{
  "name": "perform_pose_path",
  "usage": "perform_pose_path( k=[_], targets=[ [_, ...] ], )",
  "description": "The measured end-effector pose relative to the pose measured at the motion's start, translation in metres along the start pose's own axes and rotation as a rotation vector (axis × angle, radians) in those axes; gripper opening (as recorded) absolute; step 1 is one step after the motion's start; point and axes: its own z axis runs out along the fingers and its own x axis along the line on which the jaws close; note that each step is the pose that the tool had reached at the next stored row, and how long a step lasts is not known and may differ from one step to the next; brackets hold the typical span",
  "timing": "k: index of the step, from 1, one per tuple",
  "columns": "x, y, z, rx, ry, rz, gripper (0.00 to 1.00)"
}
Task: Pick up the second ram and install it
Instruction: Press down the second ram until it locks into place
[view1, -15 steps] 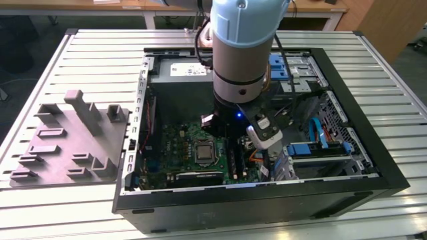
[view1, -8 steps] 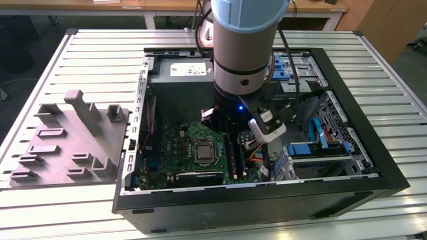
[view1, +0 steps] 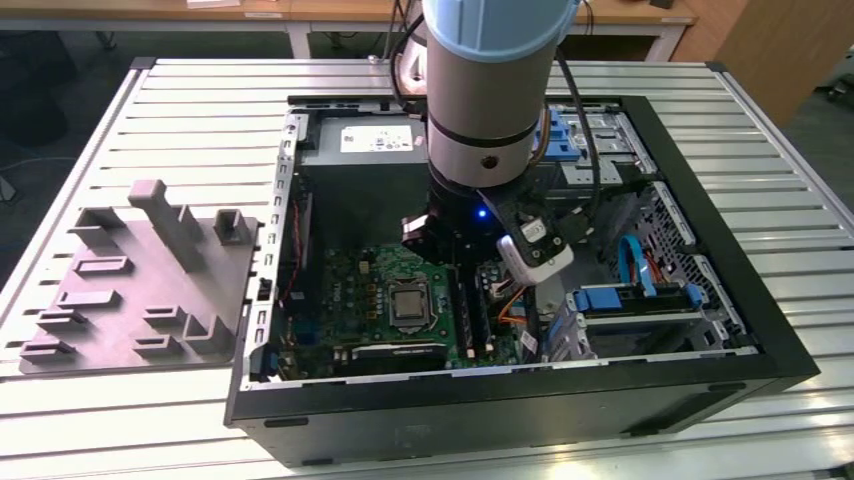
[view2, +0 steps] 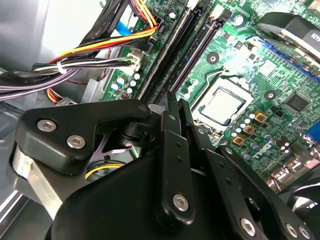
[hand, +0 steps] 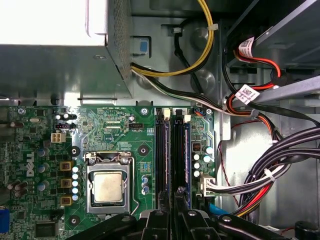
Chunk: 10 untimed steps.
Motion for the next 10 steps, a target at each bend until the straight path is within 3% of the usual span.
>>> perform_pose_path(
  k=[7, 10],
  targets=[
    [0.0000, 0.0000, 0.0000, 0.0000, -0.0001, 0.000, 0.19],
    [0.0000, 0.0000, 0.0000, 0.0000, 0.0000, 0.000, 0.11]
  ],
)
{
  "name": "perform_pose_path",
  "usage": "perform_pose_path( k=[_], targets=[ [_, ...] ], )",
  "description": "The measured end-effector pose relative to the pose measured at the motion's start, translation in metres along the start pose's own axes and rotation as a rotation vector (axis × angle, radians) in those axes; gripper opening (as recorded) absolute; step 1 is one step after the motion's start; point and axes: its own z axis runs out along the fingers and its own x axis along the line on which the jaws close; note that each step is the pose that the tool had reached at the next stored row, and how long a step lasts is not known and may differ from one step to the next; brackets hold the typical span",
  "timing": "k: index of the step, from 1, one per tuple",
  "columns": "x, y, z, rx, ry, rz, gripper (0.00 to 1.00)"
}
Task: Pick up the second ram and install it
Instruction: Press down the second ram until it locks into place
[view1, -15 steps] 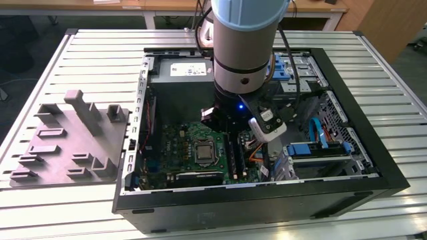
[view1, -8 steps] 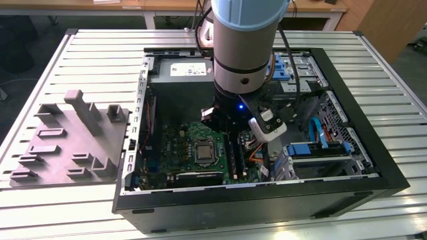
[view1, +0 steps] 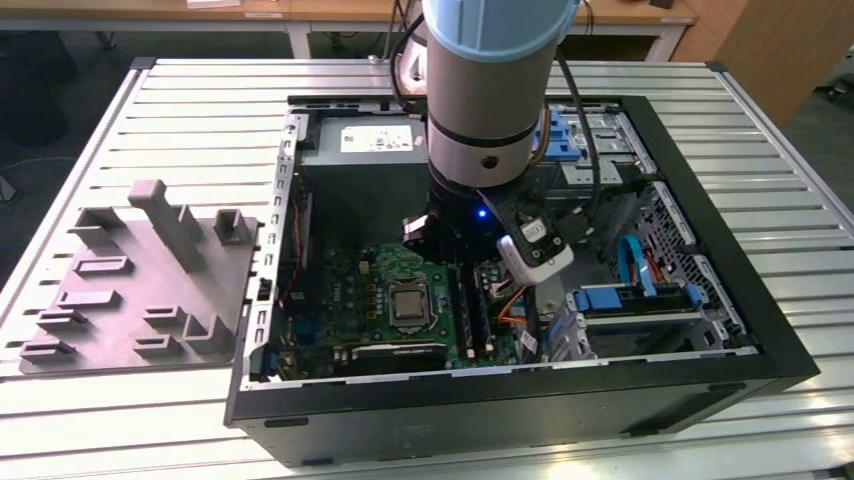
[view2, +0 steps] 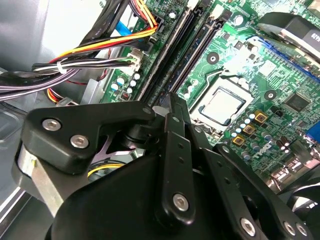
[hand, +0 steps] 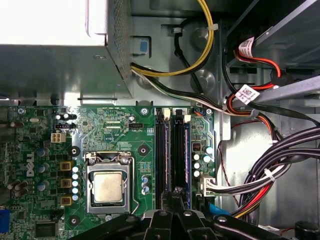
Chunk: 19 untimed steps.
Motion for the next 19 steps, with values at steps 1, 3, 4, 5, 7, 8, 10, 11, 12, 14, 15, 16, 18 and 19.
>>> perform_pose_path(
  k=[1, 3, 4, 5, 7, 8, 10, 11, 12, 14, 15, 16, 18, 19],
  targets=[
    [0.0000, 0.0000, 0.0000, 0.0000, 0.0000, 0.000, 0.10],
    [0.0000, 0.0000, 0.0000, 0.0000, 0.0000, 0.000, 0.10],
    [0.0000, 0.0000, 0.0000, 0.0000, -0.0001, 0.000, 0.10],
    [0.0000, 0.0000, 0.0000, 0.0000, 0.0000, 0.000, 0.10],
    [0.0000, 0.0001, 0.0000, 0.0000, 0.0000, 0.000, 0.10],
    [0.0000, 0.0005, 0.0000, -0.0003, 0.0000, 0.000, 0.10],
    [0.0001, 0.0023, 0.0001, -0.0009, 0.0000, 0.000, 0.10],
    [0.0001, 0.0036, 0.0003, -0.0011, 0.0000, 0.000, 0.10],
    [0.0001, 0.0051, 0.0004, -0.0011, 0.0000, 0.000, 0.10],
    [0.0001, 0.0077, 0.0008, -0.0011, 0.0000, 0.000, 0.10],
    [-0.0003, 0.0087, 0.0010, -0.0011, 0.0000, 0.000, 0.10],
    [-0.0009, 0.0094, 0.0014, -0.0011, 0.0001, 0.000, 0.10],
    [-0.0026, 0.0101, 0.0026, -0.0010, 0.0000, 0.002, 0.10],
    [-0.0030, 0.0108, 0.0031, -0.0008, -0.0001, 0.003, 0.10]
  ],
)
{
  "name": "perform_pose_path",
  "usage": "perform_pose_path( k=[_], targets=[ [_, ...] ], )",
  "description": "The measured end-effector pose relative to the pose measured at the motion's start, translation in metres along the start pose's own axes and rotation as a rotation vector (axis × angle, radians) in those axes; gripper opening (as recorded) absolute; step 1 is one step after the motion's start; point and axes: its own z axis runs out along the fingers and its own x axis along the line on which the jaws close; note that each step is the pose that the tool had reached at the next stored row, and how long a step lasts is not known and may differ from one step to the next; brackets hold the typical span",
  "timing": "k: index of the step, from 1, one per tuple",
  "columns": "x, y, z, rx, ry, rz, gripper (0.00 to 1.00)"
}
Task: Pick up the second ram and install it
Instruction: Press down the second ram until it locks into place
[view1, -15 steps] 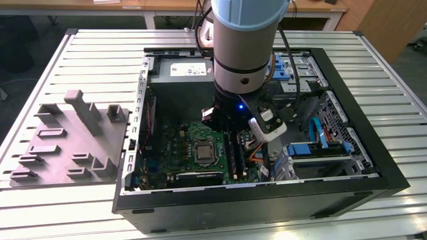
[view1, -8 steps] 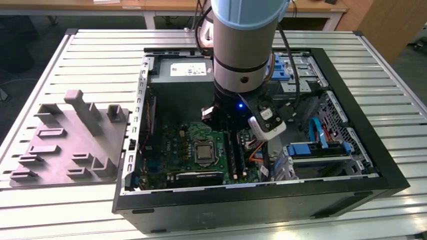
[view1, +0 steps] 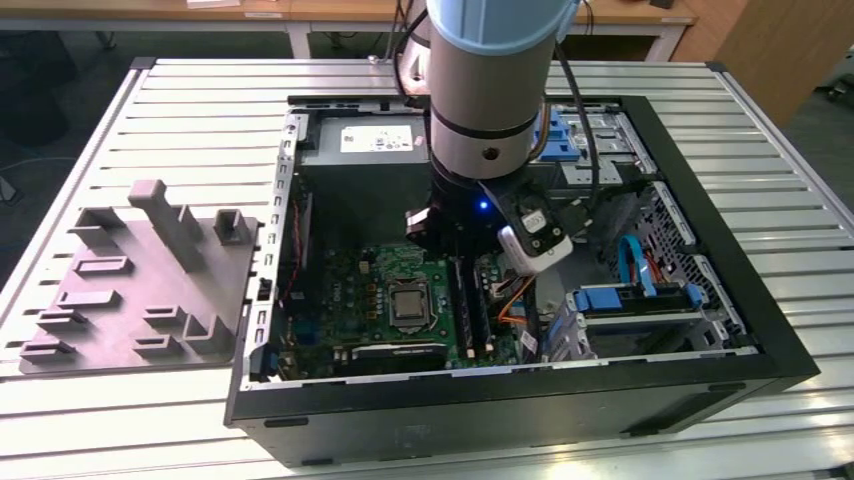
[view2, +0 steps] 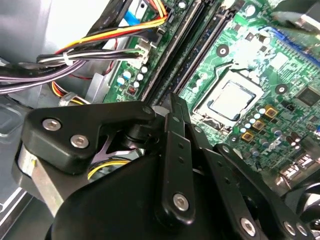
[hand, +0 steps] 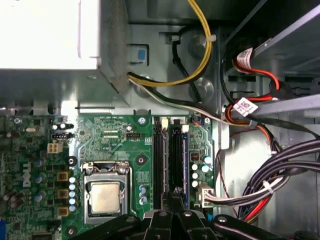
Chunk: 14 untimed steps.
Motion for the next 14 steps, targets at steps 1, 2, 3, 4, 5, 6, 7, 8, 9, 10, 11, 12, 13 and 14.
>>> perform_pose_path(
  k=[1, 2, 3, 4, 5, 6, 7, 8, 9, 10, 11, 12, 13, 14],
  targets=[
    [0.0000, 0.0013, 0.0006, 0.0001, 0.0000, 0.001, 0.10],
    [0.0000, 0.0032, 0.0011, 0.0001, -0.0001, 0.001, 0.10],
    [0.0000, 0.0053, 0.0016, 0.0000, -0.0001, 0.001, 0.10],
    [0.0002, 0.0093, 0.0024, 0.0000, -0.0001, 0.001, 0.10],
    [0.0003, 0.0110, 0.0028, 0.0000, -0.0001, 0.001, 0.10],
    [0.0004, 0.0140, 0.0033, 0.0002, -0.0001, 0.001, 0.10],
    [0.0004, 0.0151, 0.0035, 0.0001, -0.0001, 0.001, 0.10],
    [0.0004, 0.0157, 0.0036, 0.0000, -0.0001, 0.001, 0.10],
    [0.0004, 0.0157, 0.0036, -0.0001, -0.0001, 0.001, 0.10],
    [0.0004, 0.0157, 0.0036, 0.0000, -0.0001, 0.001, 0.10],
    [0.0004, 0.0157, 0.0036, 0.0000, -0.0001, 0.001, 0.10],
    [0.0005, 0.0158, 0.0036, 0.0000, -0.0001, 0.001, 0.10],
    [0.0004, 0.0160, 0.0037, -0.0001, 0.0000, 0.001, 0.10],
    [0.0005, 0.0163, 0.0039, -0.0004, -0.0001, 0.001, 0.10]
  ],
)
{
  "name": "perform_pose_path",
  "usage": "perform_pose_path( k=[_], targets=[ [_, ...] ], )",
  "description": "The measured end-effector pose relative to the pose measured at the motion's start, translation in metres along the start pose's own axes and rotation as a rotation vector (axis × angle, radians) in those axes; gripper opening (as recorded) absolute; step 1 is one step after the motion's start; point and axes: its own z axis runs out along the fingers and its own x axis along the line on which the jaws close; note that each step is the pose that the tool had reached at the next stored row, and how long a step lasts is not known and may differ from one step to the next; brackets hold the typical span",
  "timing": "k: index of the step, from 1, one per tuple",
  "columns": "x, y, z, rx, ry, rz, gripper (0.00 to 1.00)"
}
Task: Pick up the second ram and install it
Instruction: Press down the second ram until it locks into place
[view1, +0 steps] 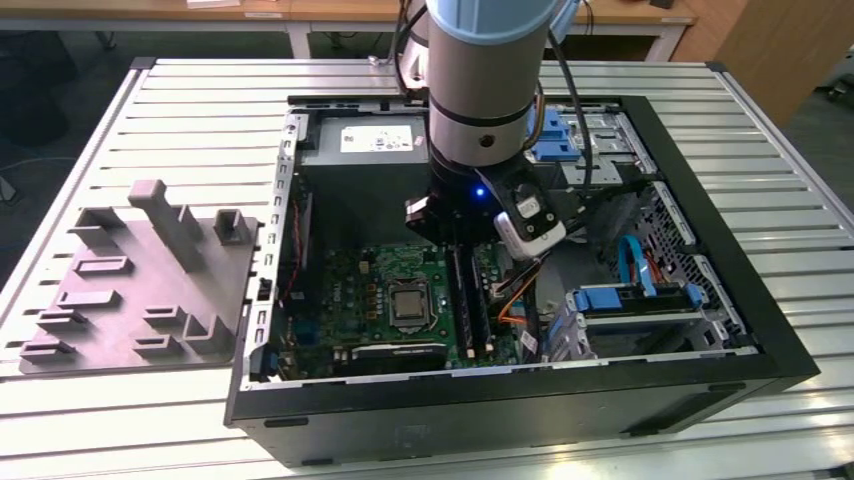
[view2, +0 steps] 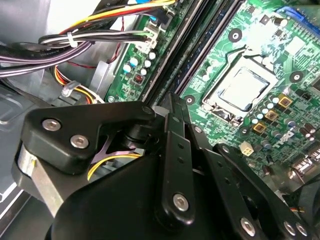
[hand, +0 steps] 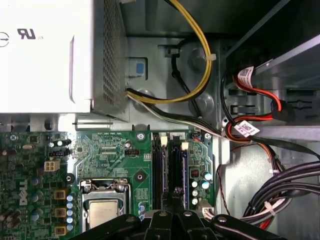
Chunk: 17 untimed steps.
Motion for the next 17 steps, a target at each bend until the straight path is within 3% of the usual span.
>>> perform_pose_path(
  k=[14, 17],
  targets=[
    [0.0009, 0.0180, 0.0055, 0.0001, 0.0001, 0.000, 0.10],
    [0.0013, 0.0213, 0.0101, -0.0003, -0.0001, 0.000, 0.10]
  ],
)
